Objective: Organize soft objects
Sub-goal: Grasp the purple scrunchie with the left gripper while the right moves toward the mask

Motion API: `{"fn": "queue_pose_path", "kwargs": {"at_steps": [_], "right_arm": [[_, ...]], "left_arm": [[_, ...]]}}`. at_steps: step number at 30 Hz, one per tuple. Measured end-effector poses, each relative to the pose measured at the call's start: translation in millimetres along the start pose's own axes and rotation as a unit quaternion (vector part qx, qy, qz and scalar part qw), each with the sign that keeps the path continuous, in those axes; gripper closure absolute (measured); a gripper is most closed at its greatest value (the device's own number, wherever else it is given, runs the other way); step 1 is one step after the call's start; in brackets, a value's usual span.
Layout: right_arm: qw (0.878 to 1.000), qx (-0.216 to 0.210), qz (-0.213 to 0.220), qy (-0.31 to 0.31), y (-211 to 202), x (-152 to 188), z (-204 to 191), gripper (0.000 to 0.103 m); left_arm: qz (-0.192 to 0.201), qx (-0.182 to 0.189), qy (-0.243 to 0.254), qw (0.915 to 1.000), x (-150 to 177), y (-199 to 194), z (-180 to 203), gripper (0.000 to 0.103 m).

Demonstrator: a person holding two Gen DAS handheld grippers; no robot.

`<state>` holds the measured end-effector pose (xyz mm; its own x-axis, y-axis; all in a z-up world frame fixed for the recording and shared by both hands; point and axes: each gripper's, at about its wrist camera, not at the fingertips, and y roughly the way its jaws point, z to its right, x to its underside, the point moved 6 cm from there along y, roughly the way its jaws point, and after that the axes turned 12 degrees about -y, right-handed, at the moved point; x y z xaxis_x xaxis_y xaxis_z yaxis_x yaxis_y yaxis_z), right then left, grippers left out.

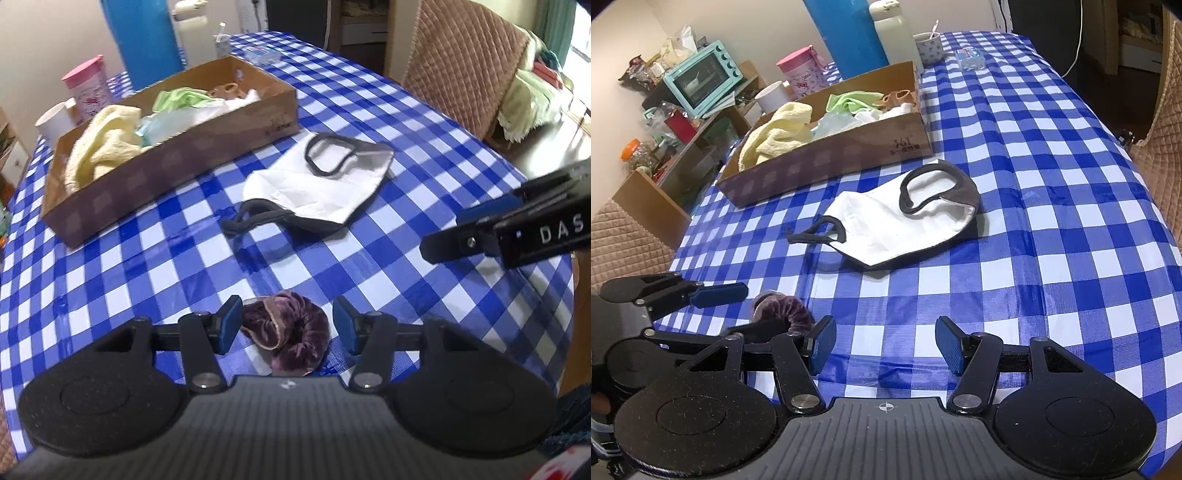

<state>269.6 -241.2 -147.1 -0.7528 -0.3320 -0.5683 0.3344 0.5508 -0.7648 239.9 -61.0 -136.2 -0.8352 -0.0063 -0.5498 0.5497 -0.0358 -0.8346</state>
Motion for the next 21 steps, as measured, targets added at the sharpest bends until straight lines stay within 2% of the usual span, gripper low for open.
{"fn": "queue_pose_path", "kwargs": {"at_steps": [6, 13, 18, 21], "right_arm": [[1.0, 0.003, -0.004, 0.006, 4.0, -1.1, 4.0, 0.043], [1.0, 0.004, -0.011, 0.011, 10.7, -2.1, 7.9, 0.043], [1.0, 0.002, -0.015, 0.011, 15.6, -4.2, 9.8, 0.043], [1.0, 0.004, -0.015, 0.013, 18.5, -7.0, 12.9, 0.043]], "left_arm": [[-0.023, 0.006, 0.014, 0.9996, 8.3, 17.9, 2.5, 0.052], [-0.037, -0.009, 0.017, 0.9991, 15.5, 32.6, -7.6, 0.054], [-0.036, -0.006, -0.006, 0.9993, 13.1, 33.9, -20.7, 0.071], [-0.032, -0.007, -0.032, 0.999, 7.6, 30.2, -31.7, 0.077]]}}
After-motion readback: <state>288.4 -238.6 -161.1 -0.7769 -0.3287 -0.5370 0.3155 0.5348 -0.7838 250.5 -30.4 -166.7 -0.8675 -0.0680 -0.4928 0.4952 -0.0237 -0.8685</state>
